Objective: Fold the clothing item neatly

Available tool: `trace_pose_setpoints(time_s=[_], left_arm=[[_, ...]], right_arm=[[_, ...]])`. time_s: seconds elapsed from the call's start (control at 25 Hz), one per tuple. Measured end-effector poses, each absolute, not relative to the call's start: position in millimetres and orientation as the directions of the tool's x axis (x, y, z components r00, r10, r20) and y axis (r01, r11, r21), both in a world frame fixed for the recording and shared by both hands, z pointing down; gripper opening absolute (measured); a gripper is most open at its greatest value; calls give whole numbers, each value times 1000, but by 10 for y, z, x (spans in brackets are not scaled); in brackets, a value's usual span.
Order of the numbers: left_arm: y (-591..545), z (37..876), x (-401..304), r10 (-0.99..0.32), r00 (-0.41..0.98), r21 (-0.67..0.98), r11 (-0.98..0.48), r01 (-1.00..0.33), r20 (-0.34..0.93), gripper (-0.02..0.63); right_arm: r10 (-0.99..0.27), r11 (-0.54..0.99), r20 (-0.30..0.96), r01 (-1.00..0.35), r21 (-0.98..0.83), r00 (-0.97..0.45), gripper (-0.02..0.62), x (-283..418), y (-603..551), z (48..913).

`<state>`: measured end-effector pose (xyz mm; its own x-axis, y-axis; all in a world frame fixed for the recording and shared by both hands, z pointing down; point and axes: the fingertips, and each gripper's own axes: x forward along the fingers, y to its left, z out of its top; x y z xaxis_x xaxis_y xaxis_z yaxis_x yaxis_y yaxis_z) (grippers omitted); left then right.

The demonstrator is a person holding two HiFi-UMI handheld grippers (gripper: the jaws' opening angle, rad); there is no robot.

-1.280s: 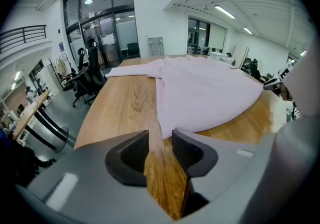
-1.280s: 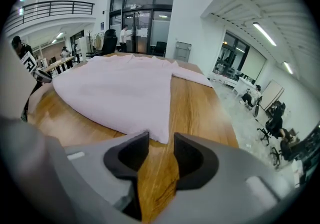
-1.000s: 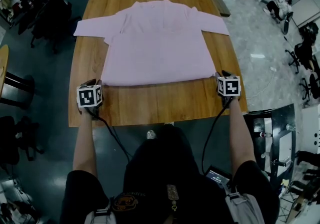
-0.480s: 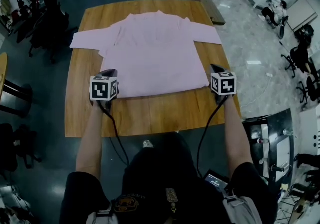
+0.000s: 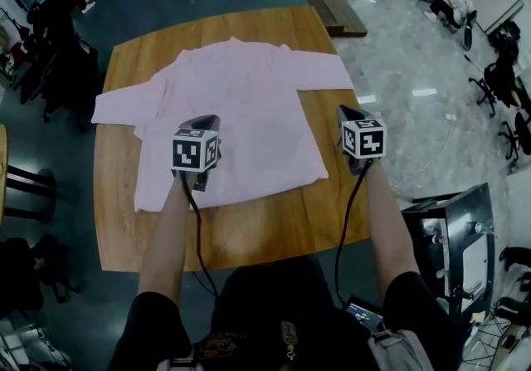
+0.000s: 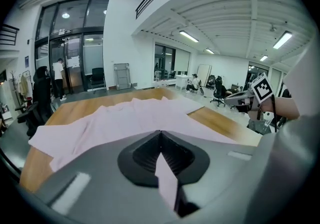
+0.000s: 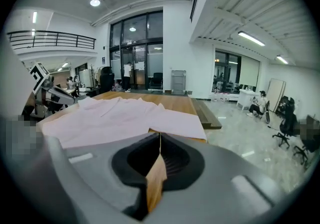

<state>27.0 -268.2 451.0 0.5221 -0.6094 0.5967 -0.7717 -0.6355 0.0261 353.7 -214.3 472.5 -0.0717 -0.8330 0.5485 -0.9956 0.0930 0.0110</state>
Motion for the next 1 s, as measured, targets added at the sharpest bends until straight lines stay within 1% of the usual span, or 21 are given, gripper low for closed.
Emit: trace_pose_setpoints(time_s=[0.2, 0.48, 0.72, 0.84, 1.0], left_arm=[[-3080, 4639, 984, -581, 540, 42, -656, -754, 609, 8], [-3475, 4932, 1808, -529, 557, 70, -681, -729, 640, 8], [-3701, 5165, 2139, -498, 563, 87, -694, -715, 660, 8], [-3769, 5197, 2221, -496, 563, 84, -697, -712, 661, 8], [-3810, 5247, 2249, -494, 557, 79, -697, -713, 667, 8]], right_arm=[[-826, 88, 557, -996, -20, -84, 19, 4007, -2616, 4878], [-790, 27, 611, -998, -58, -56, 94, 4696, -3160, 5303], [-762, -32, 646, -993, -113, -49, 120, 5033, -3446, 5702], [-761, -49, 645, -985, -168, -72, 133, 5136, -3528, 5806], [-745, -56, 657, -971, -234, -115, 133, 5139, -3593, 5946]])
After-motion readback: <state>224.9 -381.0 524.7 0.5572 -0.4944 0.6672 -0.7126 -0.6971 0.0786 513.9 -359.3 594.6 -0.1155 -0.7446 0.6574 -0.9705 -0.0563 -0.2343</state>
